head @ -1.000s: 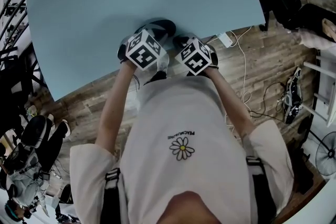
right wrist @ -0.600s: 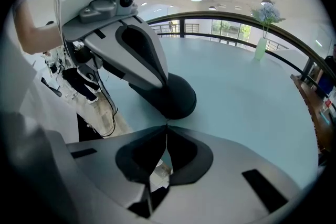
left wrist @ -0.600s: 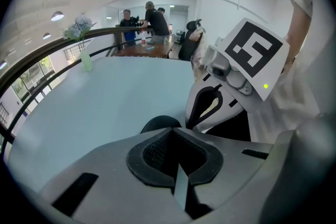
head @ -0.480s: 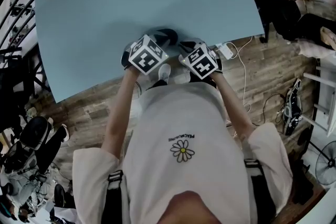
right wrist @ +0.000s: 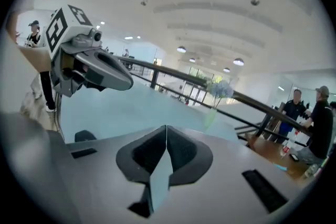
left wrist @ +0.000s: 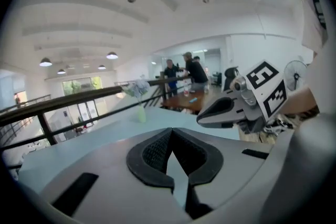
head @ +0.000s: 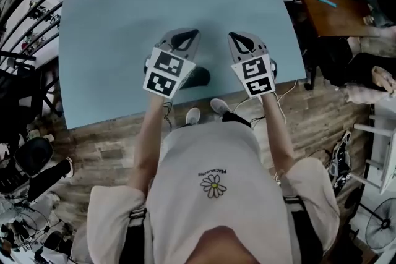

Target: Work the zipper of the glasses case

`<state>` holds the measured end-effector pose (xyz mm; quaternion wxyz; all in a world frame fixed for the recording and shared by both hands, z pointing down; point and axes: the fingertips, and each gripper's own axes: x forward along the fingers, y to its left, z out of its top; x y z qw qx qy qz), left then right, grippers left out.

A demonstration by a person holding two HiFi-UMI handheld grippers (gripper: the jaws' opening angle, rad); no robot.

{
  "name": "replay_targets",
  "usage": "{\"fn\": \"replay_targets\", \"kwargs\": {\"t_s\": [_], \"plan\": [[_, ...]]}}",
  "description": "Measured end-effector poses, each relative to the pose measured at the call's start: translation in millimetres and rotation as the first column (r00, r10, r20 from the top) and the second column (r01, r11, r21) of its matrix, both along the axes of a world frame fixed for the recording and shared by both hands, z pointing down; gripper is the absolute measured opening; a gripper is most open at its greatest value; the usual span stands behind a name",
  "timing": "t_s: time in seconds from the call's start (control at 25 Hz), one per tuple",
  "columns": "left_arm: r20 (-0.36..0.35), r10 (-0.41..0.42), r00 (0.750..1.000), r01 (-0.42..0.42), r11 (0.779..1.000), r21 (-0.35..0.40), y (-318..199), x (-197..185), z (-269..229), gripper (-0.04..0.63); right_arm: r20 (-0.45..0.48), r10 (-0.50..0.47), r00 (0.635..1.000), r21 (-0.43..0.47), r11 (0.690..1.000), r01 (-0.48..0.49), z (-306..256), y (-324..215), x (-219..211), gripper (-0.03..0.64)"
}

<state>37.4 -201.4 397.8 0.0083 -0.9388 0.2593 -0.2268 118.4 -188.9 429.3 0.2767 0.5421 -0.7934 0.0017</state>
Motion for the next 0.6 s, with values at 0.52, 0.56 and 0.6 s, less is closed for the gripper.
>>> {"fn": "replay_targets", "kwargs": {"t_s": [0.52,0.56,0.6], "plan": [[-0.528,-0.258,0.809,0.486,0.798,0.355,16.9,-70.2,-151.2,0.015,0.306,-0.102,0.946,0.417,0.908,-0.037,-142.3,-5.3,-40.1,0.009],[-0.529,-0.275,0.803,0.508,0.78,0.365,17.8,-72.8,-152.5,0.015,0.308,-0.112,0.945,0.424,0.905,-0.031,-143.1,-2.7,-44.1,0.009],[-0.529,-0.291,0.797,0.526,0.765,0.371,18.5,-75.4,-153.0,0.015,0.306,-0.125,0.944,0.429,0.903,-0.019,-143.5,-1.0,-48.0,0.009]]}}
